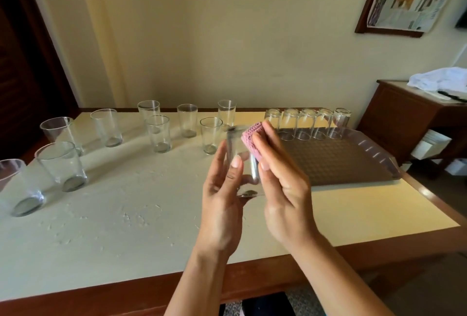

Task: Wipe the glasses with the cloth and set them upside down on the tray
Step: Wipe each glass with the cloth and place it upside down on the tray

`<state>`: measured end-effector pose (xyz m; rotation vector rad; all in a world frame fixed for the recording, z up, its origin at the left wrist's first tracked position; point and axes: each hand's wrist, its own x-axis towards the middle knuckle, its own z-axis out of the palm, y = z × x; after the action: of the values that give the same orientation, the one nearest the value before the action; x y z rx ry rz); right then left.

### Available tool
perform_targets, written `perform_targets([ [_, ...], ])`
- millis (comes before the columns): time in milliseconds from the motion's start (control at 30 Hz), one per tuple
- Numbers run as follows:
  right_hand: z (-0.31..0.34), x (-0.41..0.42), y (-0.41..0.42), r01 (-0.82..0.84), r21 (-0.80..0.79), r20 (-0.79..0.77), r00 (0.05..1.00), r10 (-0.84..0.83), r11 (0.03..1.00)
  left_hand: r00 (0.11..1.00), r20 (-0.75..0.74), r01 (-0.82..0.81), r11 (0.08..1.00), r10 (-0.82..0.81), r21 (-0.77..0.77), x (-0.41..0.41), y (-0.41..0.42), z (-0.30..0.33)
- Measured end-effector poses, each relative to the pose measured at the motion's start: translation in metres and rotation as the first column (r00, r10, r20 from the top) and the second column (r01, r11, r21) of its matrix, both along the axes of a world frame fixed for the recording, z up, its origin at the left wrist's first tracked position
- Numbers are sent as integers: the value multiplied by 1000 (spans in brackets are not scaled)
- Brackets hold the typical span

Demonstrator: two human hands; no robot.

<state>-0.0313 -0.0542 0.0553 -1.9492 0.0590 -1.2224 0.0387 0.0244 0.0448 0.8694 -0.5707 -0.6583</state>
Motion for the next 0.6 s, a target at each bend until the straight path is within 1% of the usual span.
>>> perform_targets([
  [67, -12, -6, 12, -5, -6, -12, 1000, 5, 1000, 999, -52, -8, 1000, 7, -24, 6, -1, 4],
  [133, -28, -13, 23, 18, -24, -8, 1000, -18, 1000, 994, -100, 47, 998, -51, -43, 15, 2, 4],
  [200, -29, -13, 20, -3, -14, 20, 1000, 4, 1000, 993, -49, 109, 994, -110, -25, 17, 6, 3],
  [267, -14, -7, 8, -32, 21, 42, 999, 31, 999, 993, 7, 119, 993, -119, -15, 11, 7, 1],
  [367, 2, -2, -3, 2, 52, 44, 999, -4, 999, 997, 77, -12, 1000, 13, -10, 3, 2, 0],
  [433, -3, -6, 7, -66, 118, 57, 997, 59, 991, 991, 109, -76, 997, 74, 9, 5, -3, 0],
  [467, -11, -8, 14, -84, 146, 66, 995, 75, 986, 991, 102, -86, 996, 83, 17, 9, -4, 0],
  [533, -23, -10, 24, -60, 171, 85, 995, 46, 983, 998, 54, -45, 999, 44, 30, 15, -3, -3],
  [600, -26, -10, 22, -41, 176, 93, 995, 24, 984, 995, 46, 89, 995, -91, 33, 16, 2, -6],
])
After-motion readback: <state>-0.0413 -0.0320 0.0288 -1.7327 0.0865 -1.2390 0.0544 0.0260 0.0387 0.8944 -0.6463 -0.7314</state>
